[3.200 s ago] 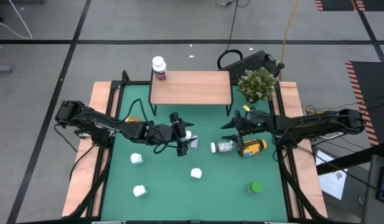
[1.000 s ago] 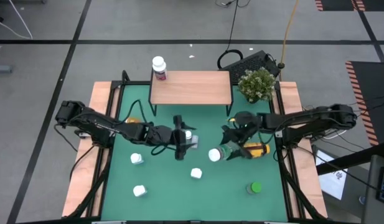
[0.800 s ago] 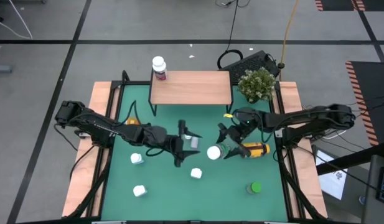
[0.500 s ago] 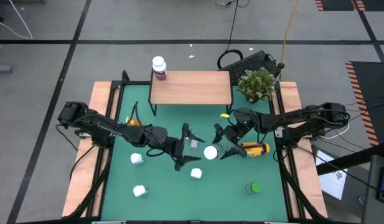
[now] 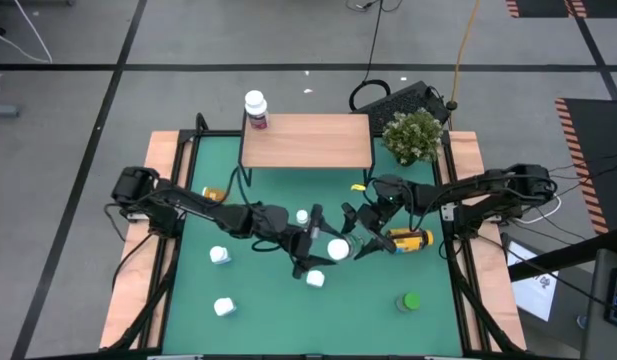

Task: Pick and place medicine bottles onto shelf by color
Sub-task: Put the white and green pill bottle on the shelf

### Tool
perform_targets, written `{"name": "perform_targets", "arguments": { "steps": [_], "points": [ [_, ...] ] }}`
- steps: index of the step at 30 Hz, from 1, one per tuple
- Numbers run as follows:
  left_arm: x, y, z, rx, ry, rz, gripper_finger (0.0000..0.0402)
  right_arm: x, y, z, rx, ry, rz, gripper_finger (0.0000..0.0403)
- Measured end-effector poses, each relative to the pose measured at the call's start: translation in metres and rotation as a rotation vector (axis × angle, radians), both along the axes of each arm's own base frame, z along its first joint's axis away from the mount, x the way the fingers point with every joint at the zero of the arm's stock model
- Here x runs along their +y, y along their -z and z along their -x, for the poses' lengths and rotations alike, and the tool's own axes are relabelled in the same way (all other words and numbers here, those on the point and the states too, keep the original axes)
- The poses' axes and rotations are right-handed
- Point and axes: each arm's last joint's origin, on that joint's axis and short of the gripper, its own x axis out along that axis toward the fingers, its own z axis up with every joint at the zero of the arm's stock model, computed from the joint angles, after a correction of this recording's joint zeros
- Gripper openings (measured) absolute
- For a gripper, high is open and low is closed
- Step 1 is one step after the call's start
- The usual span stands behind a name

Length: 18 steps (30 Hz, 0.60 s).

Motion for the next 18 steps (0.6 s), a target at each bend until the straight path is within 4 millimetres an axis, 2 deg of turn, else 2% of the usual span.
{"name": "perform_targets", "arguments": {
  "steps": [13, 18],
  "points": [
    [-0.0020, -0.0048, -0.0024, -0.002, 0.037, -0.049, 0.0242, 0.0019, 0.0018, 0.0022, 0.026, -0.072, -0.023, 0.0295],
    [-0.0037, -0.0082, -0.0026, -0.053, 0.048, -0.079, 0.0249, 0.0020, 0.0006, 0.0021, 0.018, -0.074, -0.021, 0.0295]
  ]
}}
